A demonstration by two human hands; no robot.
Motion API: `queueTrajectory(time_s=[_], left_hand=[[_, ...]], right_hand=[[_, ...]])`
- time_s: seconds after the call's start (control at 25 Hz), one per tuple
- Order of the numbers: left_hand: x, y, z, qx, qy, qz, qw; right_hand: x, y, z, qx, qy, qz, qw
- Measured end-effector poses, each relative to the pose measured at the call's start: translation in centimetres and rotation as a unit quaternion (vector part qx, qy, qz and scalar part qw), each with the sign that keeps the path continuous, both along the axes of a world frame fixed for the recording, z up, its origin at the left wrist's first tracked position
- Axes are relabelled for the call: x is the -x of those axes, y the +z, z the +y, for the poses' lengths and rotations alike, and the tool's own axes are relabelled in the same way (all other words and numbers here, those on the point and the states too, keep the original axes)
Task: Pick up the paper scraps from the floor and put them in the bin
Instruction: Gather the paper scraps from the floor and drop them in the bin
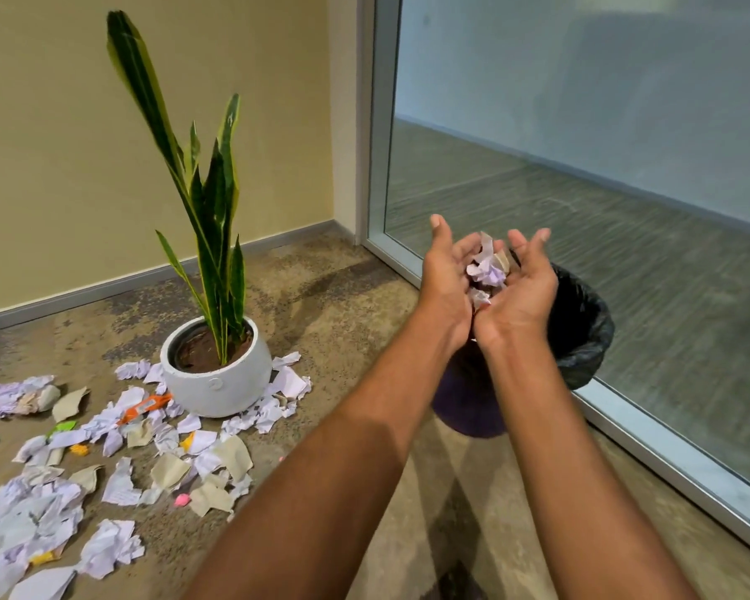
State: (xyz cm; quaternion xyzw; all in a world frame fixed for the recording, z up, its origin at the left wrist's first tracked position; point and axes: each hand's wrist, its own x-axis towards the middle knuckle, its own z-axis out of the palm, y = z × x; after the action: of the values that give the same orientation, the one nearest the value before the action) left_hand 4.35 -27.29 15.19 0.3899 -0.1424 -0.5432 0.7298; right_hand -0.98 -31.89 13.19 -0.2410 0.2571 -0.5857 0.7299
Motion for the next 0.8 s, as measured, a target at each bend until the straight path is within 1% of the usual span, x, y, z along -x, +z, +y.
queueTrajectory(time_s=[0.08,0.16,0.28,0.36,0.44,0.52,0.6,0.68,0.8], left_hand=[[0.8,0.1,-0.3,-0.013,-0.037,-0.027,0.999],[1.0,-0.2,-0.4,-0.019,-0.044,-0.042,0.998],[0.3,-1.4,-0.4,-0.010,-0.015,-0.050,0.999],[-0.6,-2.3,0.1,-0.001,0.020,-0.047,0.999],[-1.8,-3.3,0.7,-0.001,0.070,-0.051,0.996],[-3.3,-4.6,1.3,-0.027,0.124,-0.070,0.989],[-5.0,-6.5,2.3,-0.060,0.173,-0.087,0.979],[-6.5,-9.1,3.7,-0.099,0.205,-0.102,0.968],[-8.9,-13.9,6.4,-0.198,0.223,-0.135,0.945]], right_hand=[[1.5,-1.0,-1.5,0.003,-0.036,0.063,0.997],[2.5,-1.9,-2.4,0.010,-0.065,0.112,0.992],[3.2,-2.9,-3.1,0.013,-0.103,0.129,0.986],[3.0,-3.3,-3.0,0.002,-0.094,0.137,0.986],[2.6,-3.5,-2.6,0.002,-0.058,0.125,0.990],[1.3,-3.5,-1.7,0.029,-0.015,0.089,0.995],[-0.6,-3.7,-0.4,0.065,0.034,0.072,0.995],[-2.8,-4.5,1.1,0.103,0.093,0.085,0.987],[-6.1,-7.5,2.7,0.137,0.195,0.129,0.963]])
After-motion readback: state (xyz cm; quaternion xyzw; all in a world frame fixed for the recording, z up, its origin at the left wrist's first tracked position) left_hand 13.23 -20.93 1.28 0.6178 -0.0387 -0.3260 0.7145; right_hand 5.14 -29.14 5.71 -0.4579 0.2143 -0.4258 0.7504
